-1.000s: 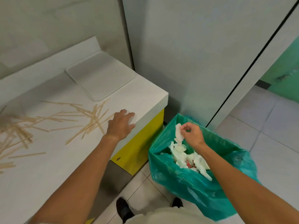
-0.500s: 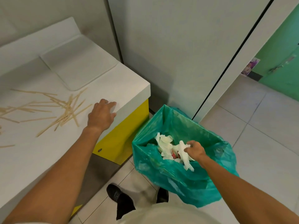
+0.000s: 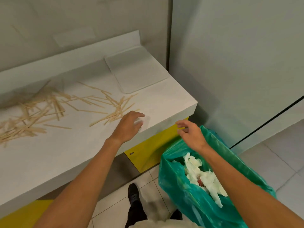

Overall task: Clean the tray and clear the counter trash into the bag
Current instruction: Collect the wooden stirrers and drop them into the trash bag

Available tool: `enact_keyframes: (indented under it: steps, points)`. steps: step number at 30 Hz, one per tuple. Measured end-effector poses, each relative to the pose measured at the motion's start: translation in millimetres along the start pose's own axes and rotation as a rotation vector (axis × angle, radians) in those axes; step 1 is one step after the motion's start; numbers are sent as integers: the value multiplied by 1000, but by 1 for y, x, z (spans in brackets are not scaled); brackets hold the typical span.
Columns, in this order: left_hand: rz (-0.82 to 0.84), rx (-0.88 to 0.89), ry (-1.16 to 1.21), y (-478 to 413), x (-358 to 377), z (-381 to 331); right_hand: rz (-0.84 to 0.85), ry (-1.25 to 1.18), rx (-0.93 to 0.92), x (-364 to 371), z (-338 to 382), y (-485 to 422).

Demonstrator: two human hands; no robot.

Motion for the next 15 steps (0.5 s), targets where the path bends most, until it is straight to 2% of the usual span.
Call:
enact_keyframes:
  steps: [4,8,15]
  points:
    - [-116,-104,-79,6,-44,46,62,56,-180,44,65,-23]
    - [-145,-224,-153,8,-68,81,137,134,-268,92,98,-42]
    - [-59,-163,-297,-9,-80,110,326,481,-339,163,125,-71]
Point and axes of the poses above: each hand's wrist, its own y-axis away from the middle knuckle, its own x-axis out of the palm, z = x × y, the point moved 7 cm from there along -y, towards the middle knuckle, and after that the axes turned 8 degrees about -z, right-handed, at the moved point
